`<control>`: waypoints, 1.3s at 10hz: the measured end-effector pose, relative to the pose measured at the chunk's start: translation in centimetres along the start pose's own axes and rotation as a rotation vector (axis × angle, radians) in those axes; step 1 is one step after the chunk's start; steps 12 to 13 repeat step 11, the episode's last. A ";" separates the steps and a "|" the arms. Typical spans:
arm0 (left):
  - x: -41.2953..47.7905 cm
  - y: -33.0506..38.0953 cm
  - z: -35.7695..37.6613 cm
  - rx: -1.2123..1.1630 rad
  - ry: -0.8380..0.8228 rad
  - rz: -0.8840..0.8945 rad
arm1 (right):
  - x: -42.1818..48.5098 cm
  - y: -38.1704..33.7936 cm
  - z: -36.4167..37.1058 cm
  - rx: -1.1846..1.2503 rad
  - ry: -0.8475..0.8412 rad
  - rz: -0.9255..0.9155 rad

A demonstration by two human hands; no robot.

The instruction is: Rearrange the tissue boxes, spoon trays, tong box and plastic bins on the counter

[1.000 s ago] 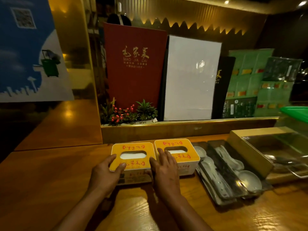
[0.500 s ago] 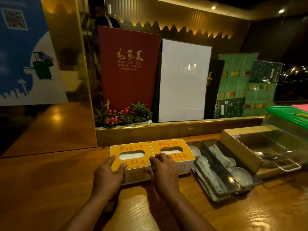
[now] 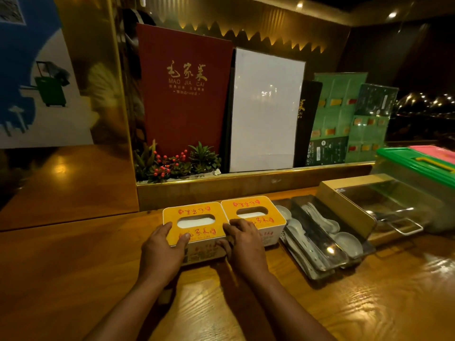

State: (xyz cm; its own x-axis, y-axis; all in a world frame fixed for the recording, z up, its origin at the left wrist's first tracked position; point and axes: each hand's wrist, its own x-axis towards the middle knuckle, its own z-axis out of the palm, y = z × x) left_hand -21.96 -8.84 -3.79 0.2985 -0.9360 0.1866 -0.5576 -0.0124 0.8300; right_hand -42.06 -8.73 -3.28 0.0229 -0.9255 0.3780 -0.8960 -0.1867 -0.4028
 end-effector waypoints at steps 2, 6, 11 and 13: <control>0.1 -0.2 -0.1 0.022 -0.006 0.000 | -0.2 -0.2 -1.0 -0.010 -0.044 -0.018; -0.3 0.2 -0.1 0.139 -0.050 0.042 | -3.9 2.9 -7.2 0.151 -0.031 0.164; -5.5 7.0 -0.3 0.279 -0.089 0.295 | -15.0 3.8 -24.4 0.374 0.219 0.218; -5.5 7.0 -0.3 0.279 -0.089 0.295 | -15.0 3.8 -24.4 0.374 0.219 0.218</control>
